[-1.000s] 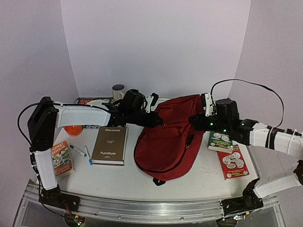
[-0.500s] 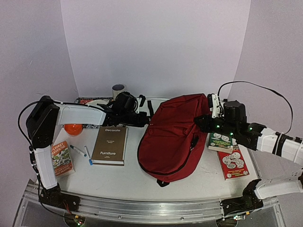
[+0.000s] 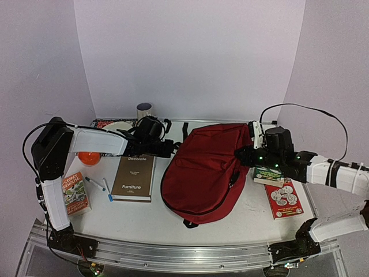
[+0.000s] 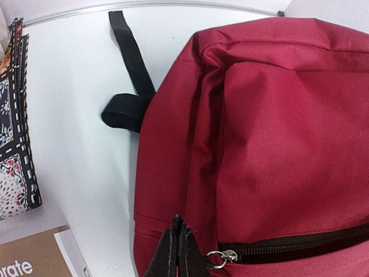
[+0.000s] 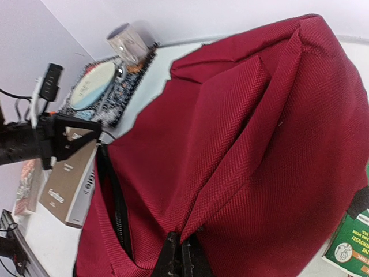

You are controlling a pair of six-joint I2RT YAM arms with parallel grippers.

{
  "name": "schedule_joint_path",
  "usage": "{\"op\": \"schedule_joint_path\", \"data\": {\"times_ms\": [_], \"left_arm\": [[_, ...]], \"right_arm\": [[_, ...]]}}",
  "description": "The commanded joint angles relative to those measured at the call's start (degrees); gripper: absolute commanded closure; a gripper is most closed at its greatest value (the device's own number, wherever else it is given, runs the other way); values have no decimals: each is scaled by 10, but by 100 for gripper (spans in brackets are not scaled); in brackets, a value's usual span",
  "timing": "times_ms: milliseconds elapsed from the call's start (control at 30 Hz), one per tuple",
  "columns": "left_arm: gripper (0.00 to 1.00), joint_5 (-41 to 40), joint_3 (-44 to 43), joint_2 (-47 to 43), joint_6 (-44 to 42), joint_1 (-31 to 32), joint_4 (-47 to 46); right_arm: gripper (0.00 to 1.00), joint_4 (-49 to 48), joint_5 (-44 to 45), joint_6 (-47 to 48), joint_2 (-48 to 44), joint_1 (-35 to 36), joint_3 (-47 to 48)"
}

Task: Pack the student bag
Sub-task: Unzip the lower front pocket of the student bag, then set down the student bag at the center of the board, then grab the lower front pocket of the student bag.

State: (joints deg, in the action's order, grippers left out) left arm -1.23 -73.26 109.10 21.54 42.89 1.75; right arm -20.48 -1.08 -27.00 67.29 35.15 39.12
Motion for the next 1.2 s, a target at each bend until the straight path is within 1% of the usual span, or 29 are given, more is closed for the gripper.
{"op": "schedule_joint_path", "data": {"times_ms": [0, 167, 333, 533, 633, 767, 867, 967, 1067, 1167], "left_arm": [[100, -15, 13, -12, -16, -5, 13], [100, 10, 19, -19, -12, 5, -5], [94, 3, 24, -31, -19, 7, -7], [77, 11, 27, -65, -43, 11, -8], [62, 29, 33, -83, -61, 18, -14], [45, 58, 39, -98, -83, 27, -17], [39, 76, 37, -91, -97, 34, -33], [36, 82, 26, -73, -105, 39, -32], [34, 77, 8, -53, -106, 40, -32], [32, 55, -14, -31, -107, 40, -24]], "right_arm": [[100, 1, 12, 16, 42, -6, 38], [100, 52, -6, 32, 88, -3, 71], [84, 107, 6, 57, 105, 10, 103], [69, 150, 12, 69, 109, 19, 125], [60, 165, 28, 77, 110, 23, 137], [50, 191, 48, 92, 109, 26, 159], [42, 203, 55, 106, 109, 27, 176], [34, 220, 58, 125, 124, 27, 199], [29, 229, 63, 138, 145, 27, 220], [25, 234, 62, 147, 166, 27, 243]]}}
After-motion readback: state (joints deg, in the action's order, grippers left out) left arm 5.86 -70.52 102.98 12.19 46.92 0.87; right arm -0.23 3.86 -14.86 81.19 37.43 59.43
